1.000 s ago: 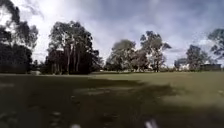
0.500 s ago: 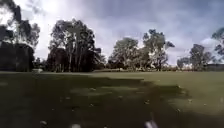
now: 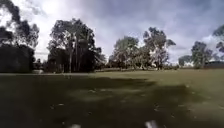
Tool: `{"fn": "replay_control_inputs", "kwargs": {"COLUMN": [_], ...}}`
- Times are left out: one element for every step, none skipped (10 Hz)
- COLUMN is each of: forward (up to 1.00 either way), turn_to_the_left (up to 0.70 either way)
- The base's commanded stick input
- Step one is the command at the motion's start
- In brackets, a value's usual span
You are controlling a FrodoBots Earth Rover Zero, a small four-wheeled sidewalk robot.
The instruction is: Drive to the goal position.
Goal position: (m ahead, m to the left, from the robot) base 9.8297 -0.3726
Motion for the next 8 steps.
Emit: {"fn": "replay_control_inputs", "kwargs": {"forward": [0.7, 0.7, 0.7, 0.7, 0.7, 0.7, 0.7, 0.7], "turn_to_the_left": [0.0, 0.0, 0.0, 0.0, 0.0, 0.0, 0.0, 0.0]}}
